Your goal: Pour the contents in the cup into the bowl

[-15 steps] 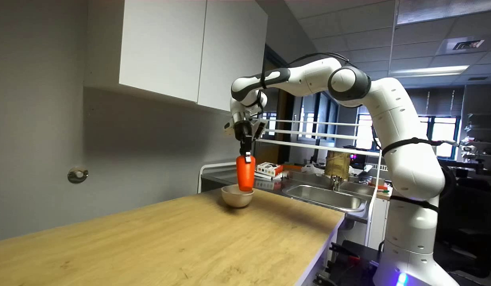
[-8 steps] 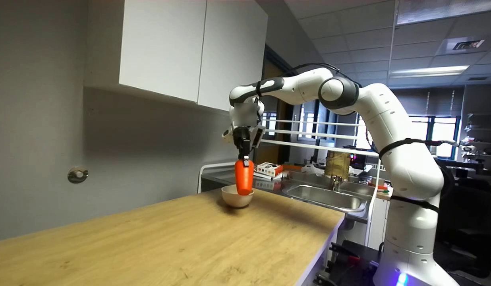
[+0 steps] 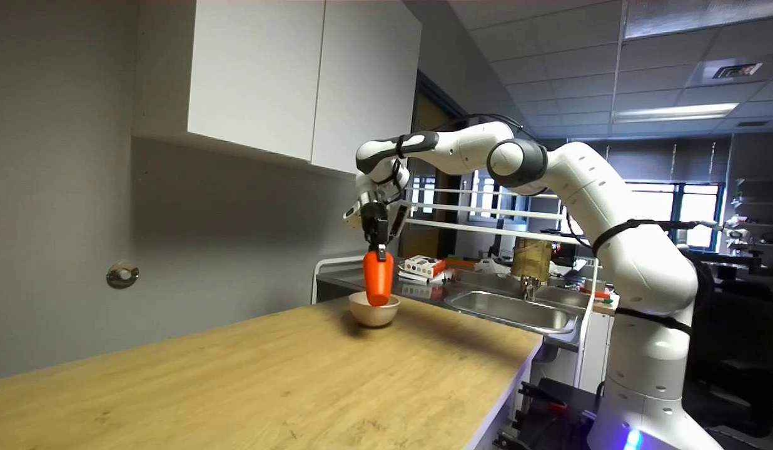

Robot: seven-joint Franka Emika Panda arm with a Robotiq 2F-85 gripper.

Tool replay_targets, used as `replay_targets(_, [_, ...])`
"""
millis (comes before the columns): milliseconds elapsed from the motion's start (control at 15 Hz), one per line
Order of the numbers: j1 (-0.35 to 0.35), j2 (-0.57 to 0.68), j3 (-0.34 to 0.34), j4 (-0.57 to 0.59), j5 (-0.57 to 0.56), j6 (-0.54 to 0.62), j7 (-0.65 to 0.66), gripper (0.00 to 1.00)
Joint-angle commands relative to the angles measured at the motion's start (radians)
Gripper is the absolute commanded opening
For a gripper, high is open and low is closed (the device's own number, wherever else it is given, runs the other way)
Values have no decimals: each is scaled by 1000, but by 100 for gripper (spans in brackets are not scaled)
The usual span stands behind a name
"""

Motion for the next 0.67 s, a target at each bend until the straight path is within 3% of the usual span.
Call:
replay_targets(0, [-16, 106, 35, 160, 44, -103, 42, 5])
replay_targets(600, [-61, 263, 65, 345, 139, -261, 138, 5])
